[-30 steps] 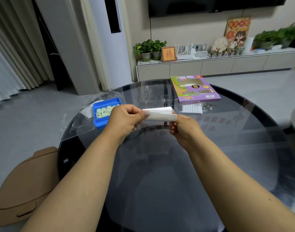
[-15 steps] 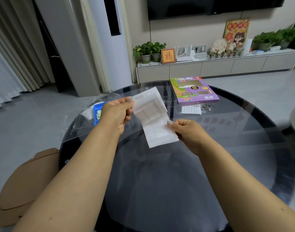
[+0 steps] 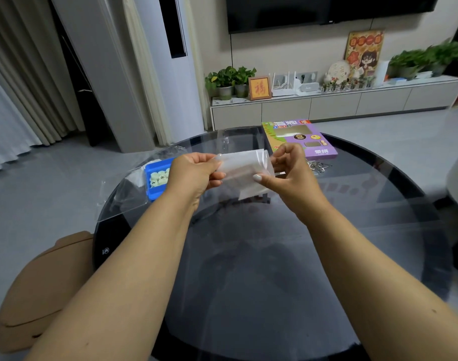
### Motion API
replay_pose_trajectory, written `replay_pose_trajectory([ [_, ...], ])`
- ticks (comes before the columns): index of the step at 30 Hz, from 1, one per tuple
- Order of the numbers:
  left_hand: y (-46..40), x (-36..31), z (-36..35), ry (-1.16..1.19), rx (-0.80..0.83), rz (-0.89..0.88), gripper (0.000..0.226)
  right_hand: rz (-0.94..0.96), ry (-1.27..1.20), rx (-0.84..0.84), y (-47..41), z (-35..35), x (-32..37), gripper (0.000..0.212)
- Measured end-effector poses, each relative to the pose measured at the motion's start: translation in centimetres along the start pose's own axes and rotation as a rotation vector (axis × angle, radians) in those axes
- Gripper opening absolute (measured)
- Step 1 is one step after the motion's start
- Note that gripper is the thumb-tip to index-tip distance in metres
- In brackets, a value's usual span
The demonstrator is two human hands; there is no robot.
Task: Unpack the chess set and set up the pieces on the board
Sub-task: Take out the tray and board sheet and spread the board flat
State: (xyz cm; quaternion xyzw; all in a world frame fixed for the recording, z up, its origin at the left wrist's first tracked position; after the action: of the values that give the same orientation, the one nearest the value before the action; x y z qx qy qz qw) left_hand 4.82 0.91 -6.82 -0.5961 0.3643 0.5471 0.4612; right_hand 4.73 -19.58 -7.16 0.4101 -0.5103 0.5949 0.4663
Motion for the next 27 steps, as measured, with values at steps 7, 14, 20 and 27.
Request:
replay_pose_trajectory([
  [7,0.3,0.3,-0.2,-0.017,0.016,0.001,0.01,0.131,0.193,-0.127,0.5,0.0,0.7,0.049],
  [14,0.6,0.6,-0.5,-0.006,0.063,0.028,0.011,0.143,0.332,-0.142,0.6,-0.4,0.7,0.03],
  [20,1.6,-0.2,-0.9,-0.083,0.142,-0.048,0.018,-0.063,0.256,-0.132,-0.1,-0.1,-1.2,0.031],
  [27,1.6,-1.8,0.2,-0.448,0.044,-0.186,0.025,-0.091,0.331,-0.142,-0.1,0.2,-1.2,0.034],
])
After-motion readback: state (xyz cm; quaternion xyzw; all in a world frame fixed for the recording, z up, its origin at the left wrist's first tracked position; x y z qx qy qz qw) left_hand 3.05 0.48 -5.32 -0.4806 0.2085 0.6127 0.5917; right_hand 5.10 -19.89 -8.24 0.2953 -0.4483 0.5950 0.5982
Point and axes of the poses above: each hand's wrist, its own y-axis away from the middle knuckle, its own z-axis out of the back of the hand, x = y × z, the point moved 8 cm from there along -y, towards the middle knuckle, and after that the axes turned 9 degrees about -z, right-handed, at the moved point
